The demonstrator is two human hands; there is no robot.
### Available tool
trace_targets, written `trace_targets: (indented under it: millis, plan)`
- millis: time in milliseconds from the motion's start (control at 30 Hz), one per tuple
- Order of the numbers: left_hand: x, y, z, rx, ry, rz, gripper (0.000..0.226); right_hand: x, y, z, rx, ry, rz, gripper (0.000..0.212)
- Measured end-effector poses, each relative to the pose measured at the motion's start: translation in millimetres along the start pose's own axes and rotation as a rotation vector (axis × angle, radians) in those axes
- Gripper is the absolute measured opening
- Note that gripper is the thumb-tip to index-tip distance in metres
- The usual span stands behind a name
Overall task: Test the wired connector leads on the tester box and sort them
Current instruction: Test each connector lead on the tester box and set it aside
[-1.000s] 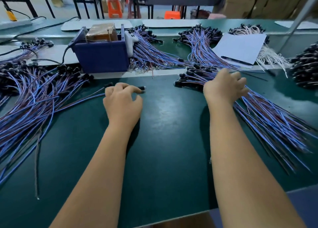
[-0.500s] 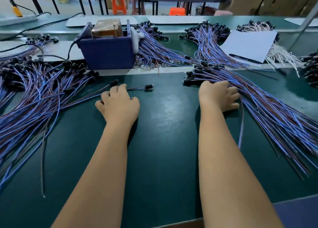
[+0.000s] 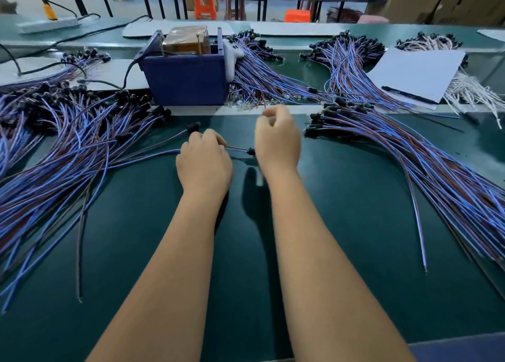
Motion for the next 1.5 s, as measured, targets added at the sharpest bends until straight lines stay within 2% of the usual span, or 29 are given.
trace_targets:
  millis: [100, 200, 300, 400, 467, 533, 633, 767, 867, 967, 1133, 1233, 1333, 1500]
  plan:
    - [-0.6, 3.4, 6.7, -0.279, -0.082, -0.04, 0.02, -16.8, 8.9, -29.9, -0.172, 0.251, 0.176, 0.019]
    - [-0.9, 10.5, 13.3, -0.592, -0.114, 0.009, 0.022, -21.3, 6.5, -35.7, -0.196, 0.354, 0.268, 0.016]
    - [-3.5, 9.1, 18.4, -0.813, -0.154, -0.015, 0.026, -16.8, 2.6, -27.0, -0.017, 0.254, 0.216, 0.012]
    - [-6.7, 17.0, 23.9, -0.931, -0.298, 0.085, 0.028, -9.1, -7.5, -12.9, 0.219, 0.061, 0.015, 0.012]
    - [-5.3, 25.8, 21.8, -1.047, -0.286, 0.196, 0.024, -7.5, -13.7, -5.2, 0.459, -0.019, -0.116, 0.013]
    - [-1.4, 30.3, 18.9, -1.231, -0.203, 0.297, 0.024, -8.2, -15.0, -2.5, 0.574, -0.001, -0.152, 0.017]
    - [6.1, 32.6, 17.6, -1.322, -0.098, 0.395, 0.022, -10.7, -7.8, -9.2, 0.448, 0.185, -0.061, 0.021]
    - [10.5, 35.7, 20.5, -1.437, -0.016, 0.391, 0.022, -21.1, 1.4, -26.2, 0.274, 0.487, 0.034, 0.018]
    - [8.3, 37.1, 23.3, -1.556, 0.007, 0.365, 0.023, -27.7, 3.0, -33.0, 0.102, 0.645, 0.066, 0.016]
    - [7.2, 37.0, 26.8, -1.706, 0.022, 0.328, 0.021, -31.2, 3.7, -33.6, 0.035, 0.722, 0.081, 0.016]
    - [9.5, 48.5, 34.7, -1.969, -0.068, 0.355, 0.025, -32.5, 2.3, -32.1, 0.0, 0.787, 0.081, 0.012]
    - [11.8, 49.7, 34.3, -1.95, -0.017, 0.352, 0.027, -32.7, 2.0, -30.5, 0.02, 0.817, 0.095, 0.01]
    - [10.5, 40.2, 30.5, -1.663, 0.078, 0.329, 0.025, -29.7, 4.8, -28.8, 0.191, 0.735, 0.077, 0.032]
    - [-5.8, -9.6, 5.3, -1.141, 0.518, 0.11, 0.031, -21.2, 7.7, -25.0, 0.432, 0.49, 0.031, 0.037]
Point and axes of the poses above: each hand's wrist, its own x-axis towards the middle knuckle, its own z-axis out of the back of the hand, y = z × x, the point moved 4 cm from there along x, towards the middle knuckle, and after that the axes turned 8 degrees about y, right-handed, at the moved point
